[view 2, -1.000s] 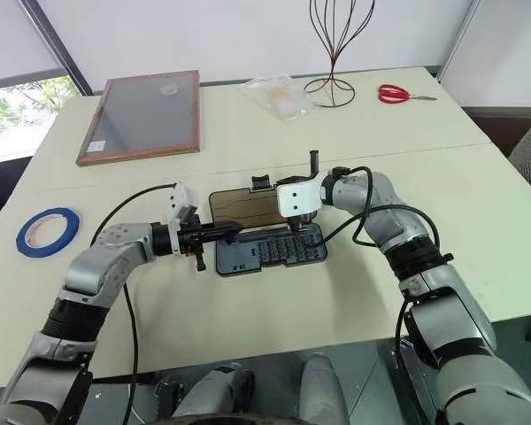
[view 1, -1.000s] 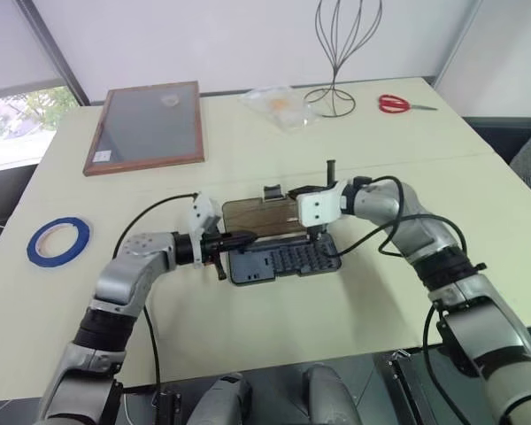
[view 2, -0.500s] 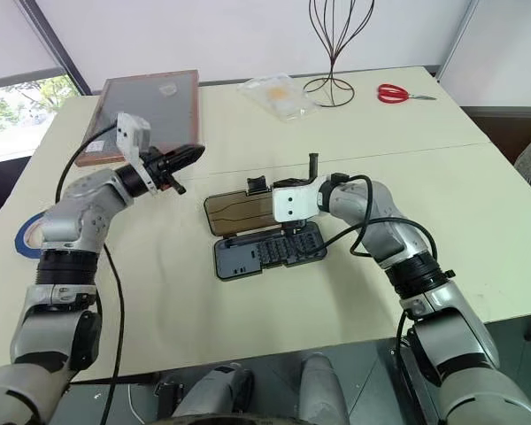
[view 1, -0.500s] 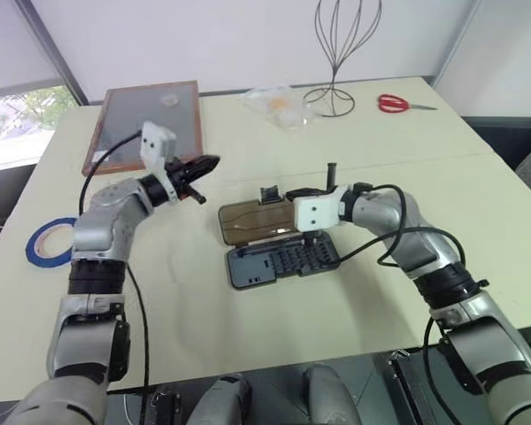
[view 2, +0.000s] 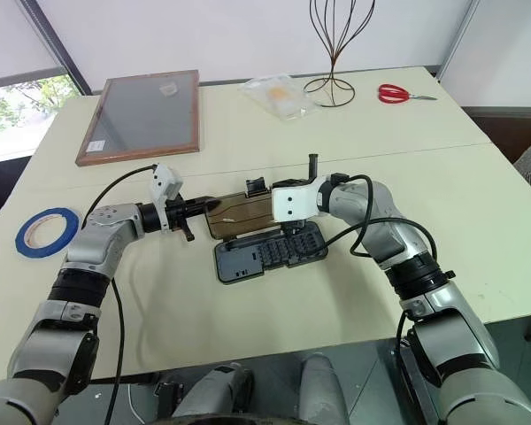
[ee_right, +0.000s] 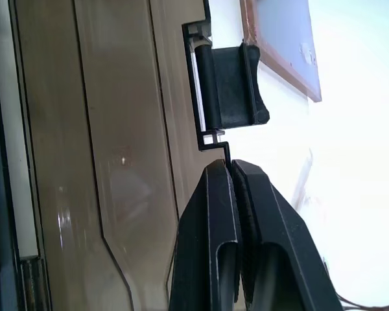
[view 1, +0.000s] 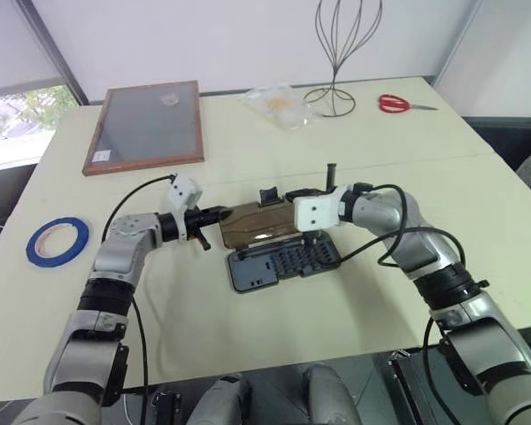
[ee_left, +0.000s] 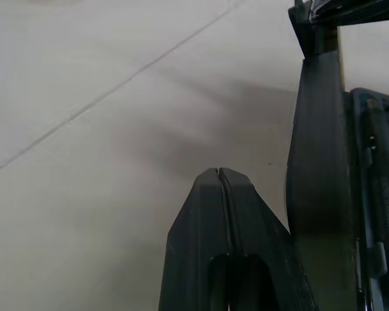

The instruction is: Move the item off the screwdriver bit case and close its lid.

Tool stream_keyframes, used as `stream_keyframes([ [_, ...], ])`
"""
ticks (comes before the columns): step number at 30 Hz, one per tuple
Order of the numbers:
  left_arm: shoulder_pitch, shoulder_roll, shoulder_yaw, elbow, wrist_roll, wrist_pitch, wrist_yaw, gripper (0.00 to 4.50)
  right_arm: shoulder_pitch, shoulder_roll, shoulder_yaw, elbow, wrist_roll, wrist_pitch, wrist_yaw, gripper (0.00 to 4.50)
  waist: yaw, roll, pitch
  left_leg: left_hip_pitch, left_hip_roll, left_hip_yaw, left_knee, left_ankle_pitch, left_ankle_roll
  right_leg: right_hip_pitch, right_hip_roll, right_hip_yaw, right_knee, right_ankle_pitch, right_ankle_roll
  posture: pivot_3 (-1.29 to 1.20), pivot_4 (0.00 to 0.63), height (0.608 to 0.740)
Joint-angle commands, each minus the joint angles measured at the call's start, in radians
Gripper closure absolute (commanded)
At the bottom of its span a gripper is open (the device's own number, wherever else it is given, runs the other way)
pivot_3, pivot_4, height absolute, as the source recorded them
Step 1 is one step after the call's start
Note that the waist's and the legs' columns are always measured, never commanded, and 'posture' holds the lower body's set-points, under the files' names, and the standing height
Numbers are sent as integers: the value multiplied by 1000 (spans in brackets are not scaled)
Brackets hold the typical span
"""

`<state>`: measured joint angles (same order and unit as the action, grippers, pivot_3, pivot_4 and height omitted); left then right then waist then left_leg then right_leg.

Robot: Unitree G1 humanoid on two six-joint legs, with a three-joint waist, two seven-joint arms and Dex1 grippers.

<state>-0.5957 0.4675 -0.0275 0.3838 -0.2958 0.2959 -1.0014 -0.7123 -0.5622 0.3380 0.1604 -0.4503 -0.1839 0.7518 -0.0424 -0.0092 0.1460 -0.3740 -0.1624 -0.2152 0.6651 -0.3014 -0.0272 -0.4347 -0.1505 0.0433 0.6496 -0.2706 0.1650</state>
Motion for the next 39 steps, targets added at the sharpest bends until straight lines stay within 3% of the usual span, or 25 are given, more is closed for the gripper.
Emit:
stream_keyframes([
  [1,12,-3,-11,-82,-28,37,-32,4500,-3,10,2,-22,11,-1,-1,4456,0,0,0,0,0,0,0,0,0,0,0,0,0,0,0,0,150,740],
  [6,46,-1,-19,-133,-14,56,-38,4500,-20,32,0,-11,22,11,-5,4456,0,0,0,0,0,0,0,0,0,0,0,0,0,0,0,0,150,740],
  [15,34,-13,-11,-134,-18,58,-27,4500,-24,15,-25,-71,53,82,40,57,2,0,0,0,0,0,0,0,0,0,0,0,0,0,0,0,150,740],
  [27,23,-5,-12,-155,-30,65,-62,4500,18,-49,-223,-386,294,483,173,57,9,0,0,-1,0,0,0,0,0,0,0,0,-1,0,0,0,150,740],
  [39,44,38,-31,-259,-60,77,-162,4500,17,-118,-389,-536,485,783,145,57,23,0,0,-1,0,1,0,0,1,0,-1,0,-1,0,0,0,150,740],
])
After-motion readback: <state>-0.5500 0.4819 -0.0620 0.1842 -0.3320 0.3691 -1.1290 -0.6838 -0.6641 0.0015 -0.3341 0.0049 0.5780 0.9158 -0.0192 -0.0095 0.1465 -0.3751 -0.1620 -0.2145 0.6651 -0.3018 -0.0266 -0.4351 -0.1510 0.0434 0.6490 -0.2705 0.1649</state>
